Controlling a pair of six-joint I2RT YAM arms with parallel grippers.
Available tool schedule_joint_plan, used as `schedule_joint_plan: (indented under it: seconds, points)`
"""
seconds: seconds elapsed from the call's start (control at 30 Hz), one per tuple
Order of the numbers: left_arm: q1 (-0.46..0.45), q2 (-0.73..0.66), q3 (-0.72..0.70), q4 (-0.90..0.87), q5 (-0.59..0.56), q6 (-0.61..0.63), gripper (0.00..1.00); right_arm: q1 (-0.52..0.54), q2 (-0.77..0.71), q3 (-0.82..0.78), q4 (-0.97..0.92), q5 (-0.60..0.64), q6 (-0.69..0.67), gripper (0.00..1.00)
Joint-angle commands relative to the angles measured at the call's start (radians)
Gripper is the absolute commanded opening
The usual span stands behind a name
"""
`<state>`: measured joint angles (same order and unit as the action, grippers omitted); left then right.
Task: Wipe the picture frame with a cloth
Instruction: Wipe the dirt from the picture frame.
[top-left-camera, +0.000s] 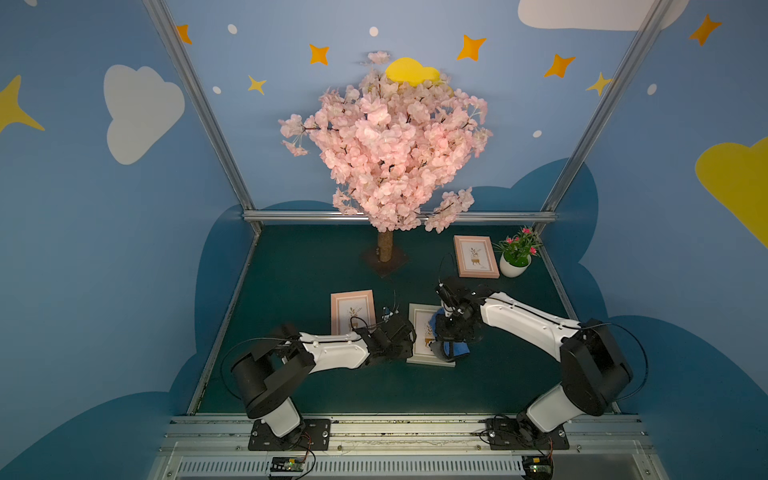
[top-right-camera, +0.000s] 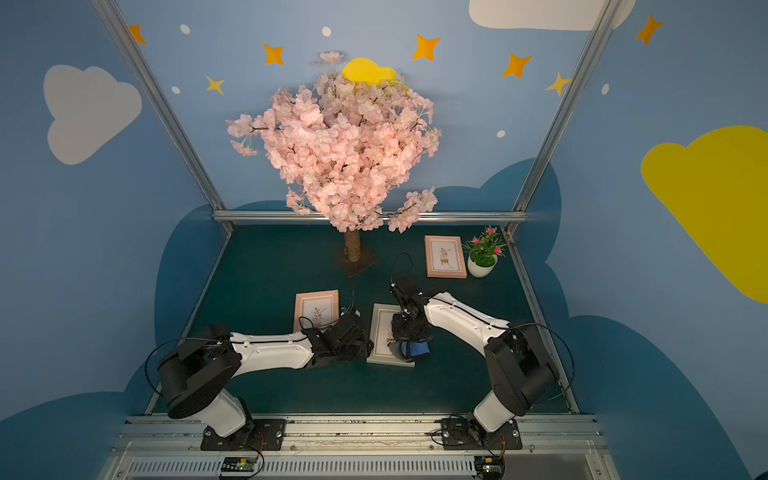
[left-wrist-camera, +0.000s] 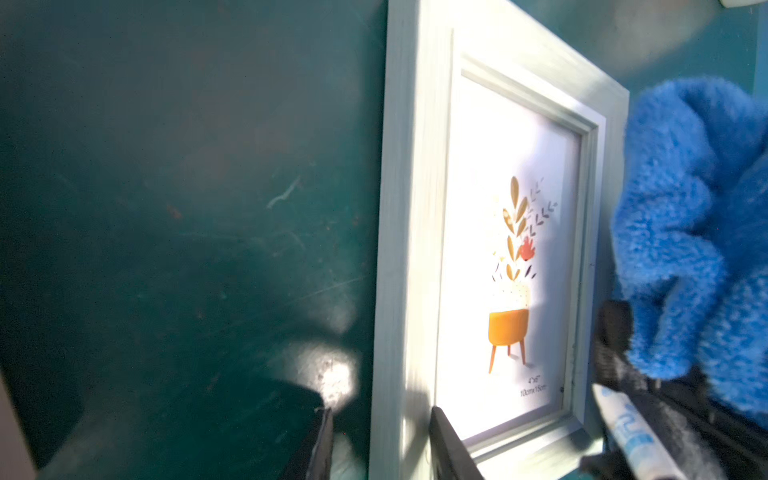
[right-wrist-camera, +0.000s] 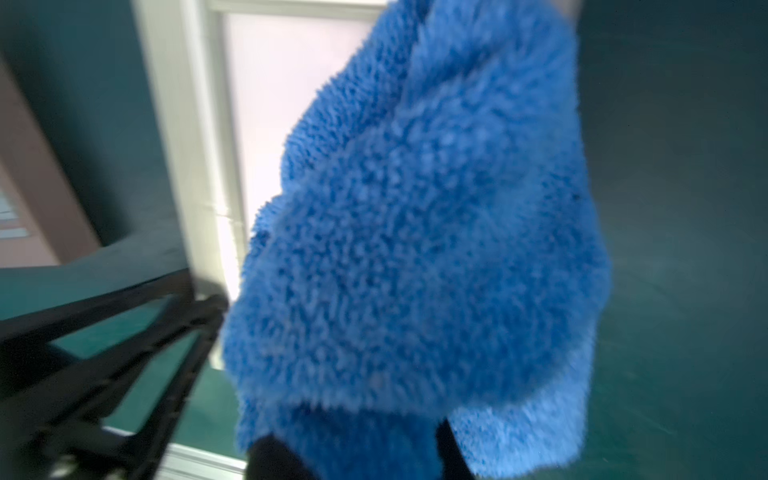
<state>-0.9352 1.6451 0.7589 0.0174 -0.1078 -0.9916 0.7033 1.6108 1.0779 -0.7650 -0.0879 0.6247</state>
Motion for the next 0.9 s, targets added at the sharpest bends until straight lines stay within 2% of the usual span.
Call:
schedule_joint_plan:
  seconds: [0.0,0.13,0.23,0.33,0.57,0.73,0.87]
  points:
    - [-0.001,0.045,-0.023,-0.074,0.003,0.007,0.39,0.012,0.078,0.023,0.016,-0.025,0.001,0.00]
    - [-0.001,0.049,-0.025,-0.077,0.002,0.008,0.39,-0.050,0.109,0.011,-0.006,0.022,-0.030,0.00]
    - [0.000,0.049,-0.029,-0.074,0.002,0.005,0.39,-0.114,0.081,0.010,-0.028,0.050,-0.062,0.00]
    - [0.001,0.045,-0.029,-0.073,0.002,0.009,0.39,-0.126,0.037,0.046,-0.058,0.070,-0.081,0.00]
    - [0.001,-0.036,0.004,-0.121,-0.014,0.037,0.42,-0.117,-0.083,-0.021,0.080,-0.112,-0.098,0.00]
    - [0.015,-0.142,0.009,-0.148,-0.033,0.060,0.51,-0.085,-0.233,-0.121,0.191,-0.164,-0.115,0.00]
    - [0.025,-0.238,-0.039,-0.072,-0.022,0.087,0.57,-0.058,-0.358,-0.220,0.315,-0.246,-0.153,0.00]
